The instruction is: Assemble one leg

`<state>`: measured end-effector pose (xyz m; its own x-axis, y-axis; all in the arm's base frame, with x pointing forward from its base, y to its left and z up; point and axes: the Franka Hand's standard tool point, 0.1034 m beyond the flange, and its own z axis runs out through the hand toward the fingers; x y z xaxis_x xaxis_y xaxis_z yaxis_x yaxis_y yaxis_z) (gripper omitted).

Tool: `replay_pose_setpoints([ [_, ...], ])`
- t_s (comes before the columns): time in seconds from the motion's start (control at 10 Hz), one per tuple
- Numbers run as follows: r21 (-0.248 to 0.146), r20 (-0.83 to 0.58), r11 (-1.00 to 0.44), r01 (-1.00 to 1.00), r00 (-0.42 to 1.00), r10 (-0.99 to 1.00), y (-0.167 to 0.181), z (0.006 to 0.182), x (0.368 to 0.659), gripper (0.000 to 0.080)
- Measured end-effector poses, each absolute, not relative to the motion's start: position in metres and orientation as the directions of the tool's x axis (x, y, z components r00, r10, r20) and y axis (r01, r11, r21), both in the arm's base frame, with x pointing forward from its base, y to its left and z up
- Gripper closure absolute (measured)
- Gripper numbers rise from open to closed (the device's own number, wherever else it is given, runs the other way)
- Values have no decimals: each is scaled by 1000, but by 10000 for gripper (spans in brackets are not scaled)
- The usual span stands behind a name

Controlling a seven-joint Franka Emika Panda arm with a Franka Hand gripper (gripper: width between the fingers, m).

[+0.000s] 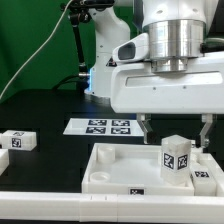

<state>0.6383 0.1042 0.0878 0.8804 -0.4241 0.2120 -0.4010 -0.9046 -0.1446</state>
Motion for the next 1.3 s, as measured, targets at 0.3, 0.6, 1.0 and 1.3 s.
replay_pose_setpoints([
  [0.3, -61, 221, -993, -98, 969, -109, 110, 89, 638, 151],
  [0.6, -10, 231, -996, 93, 969, 89, 107, 89, 639, 151],
  [1.0, -5, 178, -989, 150, 973, 147, 104, 92, 639, 151],
  [1.3, -27, -22, -994, 109, 994, 109, 113, 94, 631, 151],
])
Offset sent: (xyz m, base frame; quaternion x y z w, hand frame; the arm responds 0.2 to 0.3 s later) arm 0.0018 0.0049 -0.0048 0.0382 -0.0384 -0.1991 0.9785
